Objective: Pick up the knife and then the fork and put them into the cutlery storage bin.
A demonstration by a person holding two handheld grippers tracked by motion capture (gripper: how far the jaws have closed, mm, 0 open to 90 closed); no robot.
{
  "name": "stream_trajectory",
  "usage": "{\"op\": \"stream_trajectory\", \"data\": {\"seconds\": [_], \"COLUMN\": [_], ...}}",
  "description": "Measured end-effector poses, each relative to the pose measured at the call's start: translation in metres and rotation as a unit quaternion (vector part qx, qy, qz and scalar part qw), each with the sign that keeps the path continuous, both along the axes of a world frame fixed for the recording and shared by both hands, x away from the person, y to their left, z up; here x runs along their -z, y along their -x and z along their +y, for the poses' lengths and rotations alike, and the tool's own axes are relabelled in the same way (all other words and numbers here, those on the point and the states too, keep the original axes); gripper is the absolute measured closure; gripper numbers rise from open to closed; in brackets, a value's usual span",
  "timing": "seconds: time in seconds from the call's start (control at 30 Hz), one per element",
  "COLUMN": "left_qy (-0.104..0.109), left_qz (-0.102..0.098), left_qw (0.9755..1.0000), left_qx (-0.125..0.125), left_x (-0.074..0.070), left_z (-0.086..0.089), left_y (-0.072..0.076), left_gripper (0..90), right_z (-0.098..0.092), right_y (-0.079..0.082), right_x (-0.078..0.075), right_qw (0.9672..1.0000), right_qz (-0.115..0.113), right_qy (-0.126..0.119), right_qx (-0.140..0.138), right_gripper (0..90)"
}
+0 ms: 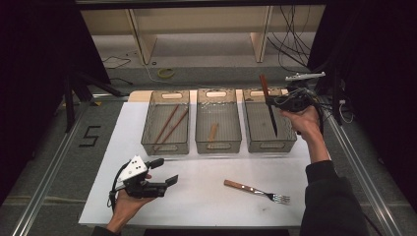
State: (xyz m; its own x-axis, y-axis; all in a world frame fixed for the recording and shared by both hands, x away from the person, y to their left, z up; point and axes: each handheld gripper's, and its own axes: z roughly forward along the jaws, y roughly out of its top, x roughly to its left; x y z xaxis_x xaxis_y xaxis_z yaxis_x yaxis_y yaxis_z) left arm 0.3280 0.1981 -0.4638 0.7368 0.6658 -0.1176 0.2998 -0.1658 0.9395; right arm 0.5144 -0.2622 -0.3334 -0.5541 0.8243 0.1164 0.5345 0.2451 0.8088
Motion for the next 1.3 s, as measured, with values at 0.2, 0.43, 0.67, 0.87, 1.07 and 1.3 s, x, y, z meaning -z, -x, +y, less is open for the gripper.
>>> {"op": "stream_trajectory", "data": {"seconds": [0.2, 0.43, 0.67, 0.87, 1.07, 1.3], "left_qy": [0.000, 0.000, 0.002, 0.002, 0.001, 0.002], "left_qz": [0.000, 0.001, -0.002, -0.001, -0.002, -0.002], "left_qw": [1.0000, 1.0000, 1.0000, 1.0000, 1.0000, 1.0000], "left_qx": [0.001, 0.001, 0.002, 0.002, 0.002, 0.002], "left_x": [0.000, 0.000, 0.000, 0.000, 0.000, 0.000], "left_z": [0.000, -0.001, -0.001, -0.001, -0.001, -0.001], "left_y": [0.000, 0.000, 0.000, 0.000, 0.000, 0.000], "left_gripper": [18.2, 18.1, 18.1, 18.1, 18.1, 18.1], "right_z": [-0.006, -0.009, -0.011, -0.014, -0.017, -0.018], "right_y": [-0.006, -0.009, -0.012, -0.014, -0.014, -0.014], "right_x": [0.006, 0.010, 0.016, 0.026, 0.033, 0.041], "right_qw": [0.9998, 0.9996, 0.9993, 0.9991, 0.9988, 0.9988], "right_qz": [0.000, -0.003, -0.003, 0.004, 0.009, 0.015], "right_qy": [-0.002, -0.002, 0.003, 0.007, 0.012, 0.016], "right_qx": [0.020, 0.029, 0.036, 0.041, 0.046, 0.044], "right_gripper": [77.6, 77.6, 77.6, 77.6, 77.6, 77.6]}}
